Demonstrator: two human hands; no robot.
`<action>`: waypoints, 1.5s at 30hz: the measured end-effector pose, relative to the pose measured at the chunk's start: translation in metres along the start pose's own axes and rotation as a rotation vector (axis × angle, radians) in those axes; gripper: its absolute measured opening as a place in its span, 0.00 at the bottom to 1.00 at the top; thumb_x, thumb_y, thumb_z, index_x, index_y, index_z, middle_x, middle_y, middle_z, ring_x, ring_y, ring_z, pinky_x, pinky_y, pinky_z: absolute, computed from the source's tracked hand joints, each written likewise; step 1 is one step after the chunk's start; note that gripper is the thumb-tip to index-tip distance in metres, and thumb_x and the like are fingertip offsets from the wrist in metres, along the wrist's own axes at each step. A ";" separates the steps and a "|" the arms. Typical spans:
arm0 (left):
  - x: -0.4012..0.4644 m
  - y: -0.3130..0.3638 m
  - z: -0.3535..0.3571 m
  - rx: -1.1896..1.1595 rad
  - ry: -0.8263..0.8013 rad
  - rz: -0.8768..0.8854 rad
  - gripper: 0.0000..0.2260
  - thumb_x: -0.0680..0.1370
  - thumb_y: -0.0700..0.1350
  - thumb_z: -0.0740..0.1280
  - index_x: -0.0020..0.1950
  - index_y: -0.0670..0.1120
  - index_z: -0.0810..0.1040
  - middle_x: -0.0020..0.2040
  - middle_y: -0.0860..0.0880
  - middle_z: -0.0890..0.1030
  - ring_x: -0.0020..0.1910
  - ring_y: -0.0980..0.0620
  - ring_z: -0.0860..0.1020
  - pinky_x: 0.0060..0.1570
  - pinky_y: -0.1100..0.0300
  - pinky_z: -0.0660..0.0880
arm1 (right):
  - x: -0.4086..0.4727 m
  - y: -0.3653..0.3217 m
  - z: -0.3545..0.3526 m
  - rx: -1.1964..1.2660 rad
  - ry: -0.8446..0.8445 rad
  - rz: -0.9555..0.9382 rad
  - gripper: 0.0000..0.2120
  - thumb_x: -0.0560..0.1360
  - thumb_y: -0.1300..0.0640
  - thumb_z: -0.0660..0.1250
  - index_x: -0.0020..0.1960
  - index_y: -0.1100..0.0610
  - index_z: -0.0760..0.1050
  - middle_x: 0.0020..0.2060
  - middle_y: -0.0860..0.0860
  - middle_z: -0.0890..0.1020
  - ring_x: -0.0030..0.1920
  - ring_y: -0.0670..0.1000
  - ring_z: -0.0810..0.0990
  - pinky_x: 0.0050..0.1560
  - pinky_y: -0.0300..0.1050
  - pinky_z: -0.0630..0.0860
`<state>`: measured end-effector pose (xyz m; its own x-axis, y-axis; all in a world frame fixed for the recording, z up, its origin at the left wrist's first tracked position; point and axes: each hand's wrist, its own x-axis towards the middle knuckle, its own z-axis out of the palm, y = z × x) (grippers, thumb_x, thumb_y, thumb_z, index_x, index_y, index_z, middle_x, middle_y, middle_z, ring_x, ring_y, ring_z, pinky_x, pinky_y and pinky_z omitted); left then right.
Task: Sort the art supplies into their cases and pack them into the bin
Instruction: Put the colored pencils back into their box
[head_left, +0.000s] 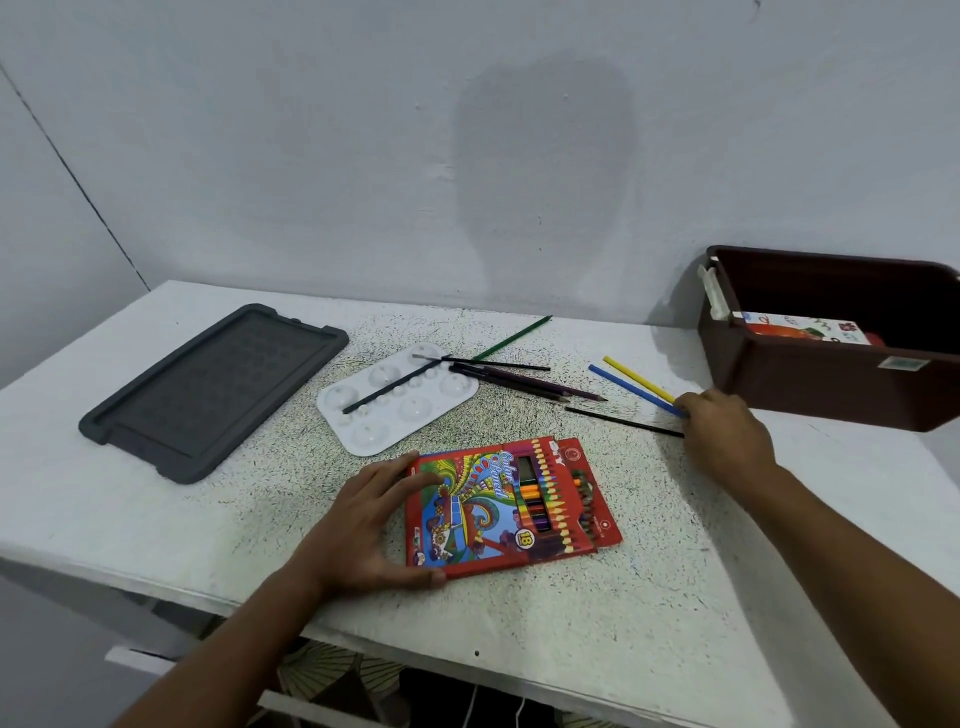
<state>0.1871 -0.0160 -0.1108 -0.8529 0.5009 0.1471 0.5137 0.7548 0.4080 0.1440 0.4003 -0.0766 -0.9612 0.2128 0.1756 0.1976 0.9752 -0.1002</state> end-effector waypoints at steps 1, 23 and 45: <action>0.000 0.000 0.000 0.003 -0.001 0.001 0.43 0.61 0.77 0.67 0.72 0.66 0.60 0.76 0.58 0.57 0.74 0.57 0.56 0.70 0.54 0.56 | -0.001 0.000 0.001 -0.013 -0.004 0.006 0.16 0.78 0.65 0.58 0.63 0.57 0.75 0.55 0.57 0.78 0.55 0.59 0.73 0.47 0.49 0.72; 0.000 -0.002 0.001 -0.005 0.015 0.016 0.42 0.61 0.77 0.67 0.72 0.66 0.59 0.76 0.57 0.58 0.73 0.56 0.58 0.69 0.54 0.57 | -0.011 0.009 0.003 0.279 0.183 -0.083 0.12 0.76 0.69 0.63 0.54 0.59 0.81 0.47 0.58 0.80 0.48 0.62 0.73 0.47 0.54 0.69; 0.000 -0.001 0.001 -0.010 0.022 0.009 0.43 0.60 0.77 0.67 0.72 0.67 0.58 0.76 0.58 0.58 0.73 0.56 0.58 0.70 0.55 0.56 | -0.036 -0.048 0.005 0.475 -0.143 -0.405 0.14 0.75 0.68 0.65 0.56 0.55 0.82 0.48 0.52 0.80 0.49 0.50 0.78 0.45 0.40 0.71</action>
<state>0.1870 -0.0166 -0.1126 -0.8504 0.4977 0.1707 0.5202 0.7464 0.4151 0.1679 0.3453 -0.0826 -0.9645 -0.2090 0.1616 -0.2619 0.8362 -0.4818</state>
